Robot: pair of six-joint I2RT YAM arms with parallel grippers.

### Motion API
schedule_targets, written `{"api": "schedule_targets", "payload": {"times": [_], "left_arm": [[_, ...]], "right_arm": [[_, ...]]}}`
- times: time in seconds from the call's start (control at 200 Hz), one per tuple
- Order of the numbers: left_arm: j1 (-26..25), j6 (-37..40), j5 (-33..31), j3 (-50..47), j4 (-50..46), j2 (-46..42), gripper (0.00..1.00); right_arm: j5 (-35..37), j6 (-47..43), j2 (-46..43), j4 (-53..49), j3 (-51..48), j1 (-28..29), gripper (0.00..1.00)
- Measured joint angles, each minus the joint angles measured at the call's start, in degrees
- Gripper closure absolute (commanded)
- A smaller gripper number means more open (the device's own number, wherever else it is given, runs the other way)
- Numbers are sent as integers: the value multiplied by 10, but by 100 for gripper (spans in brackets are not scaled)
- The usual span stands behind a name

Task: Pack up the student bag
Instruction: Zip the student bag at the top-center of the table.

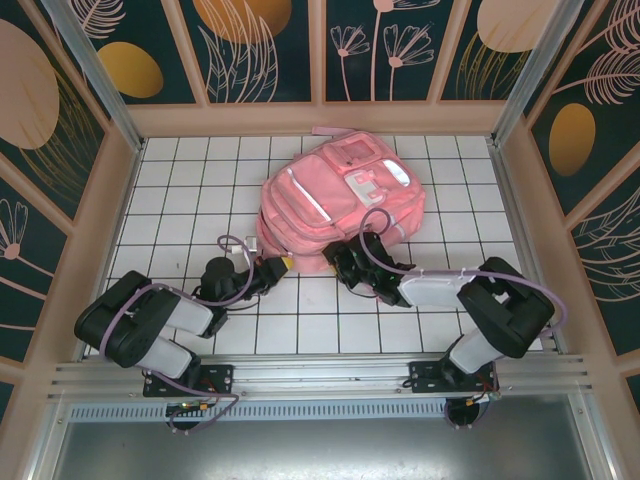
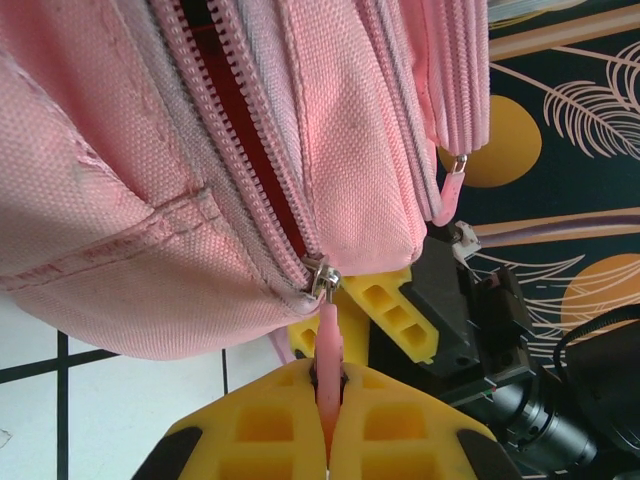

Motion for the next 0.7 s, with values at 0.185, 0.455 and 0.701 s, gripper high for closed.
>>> {"api": "schedule_targets", "payload": {"times": [0.185,0.455,0.701], "left_arm": [[-3,1,-8,0,-27,-23,100],[-10,7,-22,0,-74,-64,100],[-10,3,-27,1,-77,-66,100]], "right_arm": [[0,-2,2,-10,10,-5,100],[11,-31,-60,-95,12,-5,100],[16,-59,-102,-144,-2,-21,100]]}}
